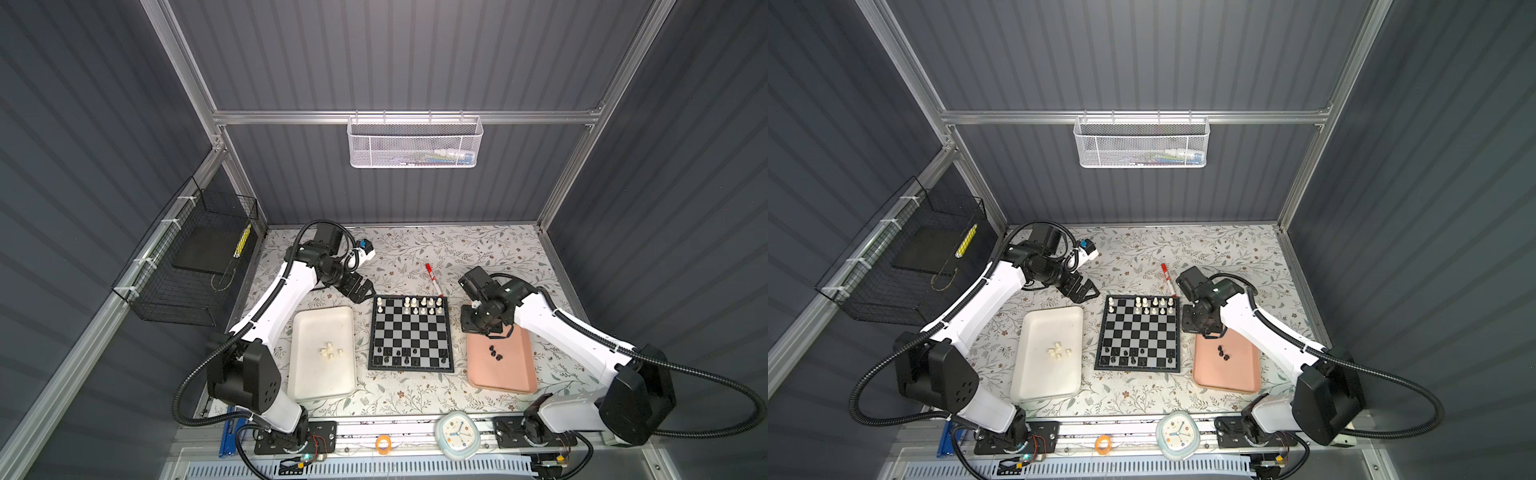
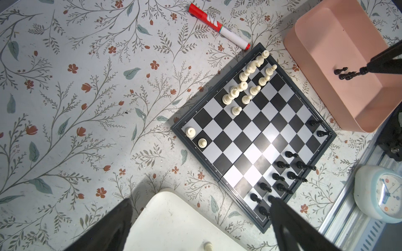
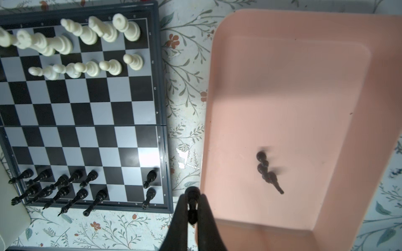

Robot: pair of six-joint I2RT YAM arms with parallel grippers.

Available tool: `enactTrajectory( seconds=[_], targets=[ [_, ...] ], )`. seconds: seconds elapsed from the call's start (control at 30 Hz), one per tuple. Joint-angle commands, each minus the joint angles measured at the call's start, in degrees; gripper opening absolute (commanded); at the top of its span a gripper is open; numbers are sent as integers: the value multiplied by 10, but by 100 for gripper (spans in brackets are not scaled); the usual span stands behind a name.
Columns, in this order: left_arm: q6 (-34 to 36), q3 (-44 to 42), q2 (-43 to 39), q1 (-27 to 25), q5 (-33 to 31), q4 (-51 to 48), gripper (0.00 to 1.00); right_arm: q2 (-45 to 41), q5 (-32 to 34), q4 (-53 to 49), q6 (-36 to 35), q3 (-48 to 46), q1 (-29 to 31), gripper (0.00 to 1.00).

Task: Set up the chess pieces on the board
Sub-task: 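Carry the black piece with the right gripper over the chessboard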

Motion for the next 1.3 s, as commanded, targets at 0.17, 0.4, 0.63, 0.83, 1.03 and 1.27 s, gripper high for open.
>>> enactTrajectory(
  seconds=[0.17, 0.4, 0.63, 0.83, 1.03, 1.27],
  targets=[
    [10, 6, -15, -3, 9, -19, 100, 35, -20, -20, 18, 53, 50, 7],
    [13, -1, -21, -3, 5, -14, 99, 71, -37, -10, 20, 66, 83, 7],
    [13, 7, -18, -3, 30, -23, 100, 94, -48, 4, 31, 67, 109, 7],
    [13, 6, -21, -3, 30, -23, 100, 112, -55, 16, 35, 63, 123, 7],
    [12, 1, -25, -3, 27, -21, 100, 130, -54, 25, 37, 60, 133, 7],
    [14, -3, -27, -3, 24, -18, 100, 145, -46, 28, 36, 55, 137, 7]
  ],
)
